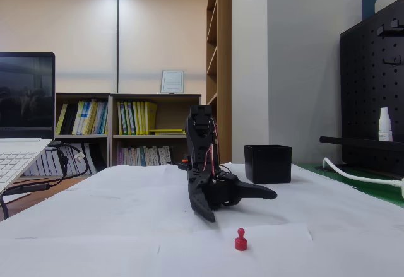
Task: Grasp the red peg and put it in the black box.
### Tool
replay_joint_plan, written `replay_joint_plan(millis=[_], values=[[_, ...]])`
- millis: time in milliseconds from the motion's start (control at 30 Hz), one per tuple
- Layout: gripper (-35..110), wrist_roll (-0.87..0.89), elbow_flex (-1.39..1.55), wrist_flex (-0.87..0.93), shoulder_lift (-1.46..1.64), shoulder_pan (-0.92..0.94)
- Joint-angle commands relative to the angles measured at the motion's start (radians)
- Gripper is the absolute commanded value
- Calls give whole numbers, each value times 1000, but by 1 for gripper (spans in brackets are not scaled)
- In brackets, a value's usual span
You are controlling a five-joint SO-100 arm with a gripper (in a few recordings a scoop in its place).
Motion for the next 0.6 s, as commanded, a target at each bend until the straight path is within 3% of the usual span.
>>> replay_joint_plan(millis=[0, 233, 567], values=[[49, -18, 124, 48, 31, 23], [49, -38, 222, 63, 117, 20], [49, -49, 563, 296, 296, 34]])
